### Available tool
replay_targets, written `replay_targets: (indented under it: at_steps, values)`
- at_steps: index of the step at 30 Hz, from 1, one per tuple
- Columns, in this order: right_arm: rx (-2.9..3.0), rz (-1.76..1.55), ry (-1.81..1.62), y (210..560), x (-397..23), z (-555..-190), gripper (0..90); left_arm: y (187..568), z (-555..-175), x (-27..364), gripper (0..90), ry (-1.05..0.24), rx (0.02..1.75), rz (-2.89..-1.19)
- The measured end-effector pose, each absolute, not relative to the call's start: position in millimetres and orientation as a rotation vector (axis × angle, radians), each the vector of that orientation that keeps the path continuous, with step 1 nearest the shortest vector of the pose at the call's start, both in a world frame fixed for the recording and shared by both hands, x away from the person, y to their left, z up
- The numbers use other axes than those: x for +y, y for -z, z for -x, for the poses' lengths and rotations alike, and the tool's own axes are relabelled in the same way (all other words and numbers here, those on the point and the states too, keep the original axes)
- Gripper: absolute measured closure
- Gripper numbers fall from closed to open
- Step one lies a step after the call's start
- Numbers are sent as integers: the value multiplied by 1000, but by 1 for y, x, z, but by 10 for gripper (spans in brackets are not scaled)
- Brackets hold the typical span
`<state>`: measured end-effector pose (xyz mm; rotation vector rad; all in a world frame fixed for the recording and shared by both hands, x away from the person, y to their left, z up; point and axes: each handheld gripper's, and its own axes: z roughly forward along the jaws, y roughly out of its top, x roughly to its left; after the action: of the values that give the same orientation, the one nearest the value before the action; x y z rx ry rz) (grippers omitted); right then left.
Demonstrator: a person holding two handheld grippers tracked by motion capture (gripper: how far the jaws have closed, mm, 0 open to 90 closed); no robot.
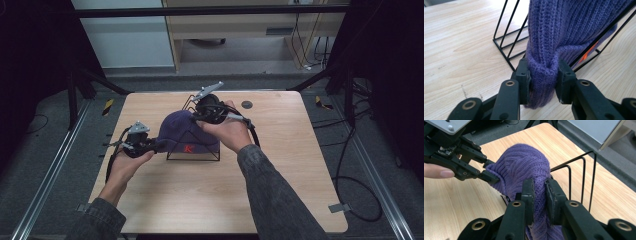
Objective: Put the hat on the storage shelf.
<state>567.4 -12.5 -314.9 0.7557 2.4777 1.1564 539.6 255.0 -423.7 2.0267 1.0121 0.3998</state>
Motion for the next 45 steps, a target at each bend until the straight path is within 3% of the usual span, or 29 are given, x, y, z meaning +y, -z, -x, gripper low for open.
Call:
replay_targets:
  at_steps: [11, 32, 36, 38, 45]
  values:
    - [2485, -789, -1140, 322, -13, -569, 685, 431, -540, 253, 677, -402, 1009, -2044]
    - [2433, -853, -1201, 325, -55, -548, 669, 449, -543, 257, 656, -386, 1033, -2063]
    - [2427, -881, -1192, 332, -66, -546, 667, 451, -543, 258, 632, -382, 1042, -2064]
    - [2421, -902, -1189, 336, -74, -545, 666, 450, -543, 260, 566, -386, 1055, -2053]
    - [2418, -922, -1179, 339, -85, -541, 662, 444, -533, 271, 480, -474, 1051, -2040]
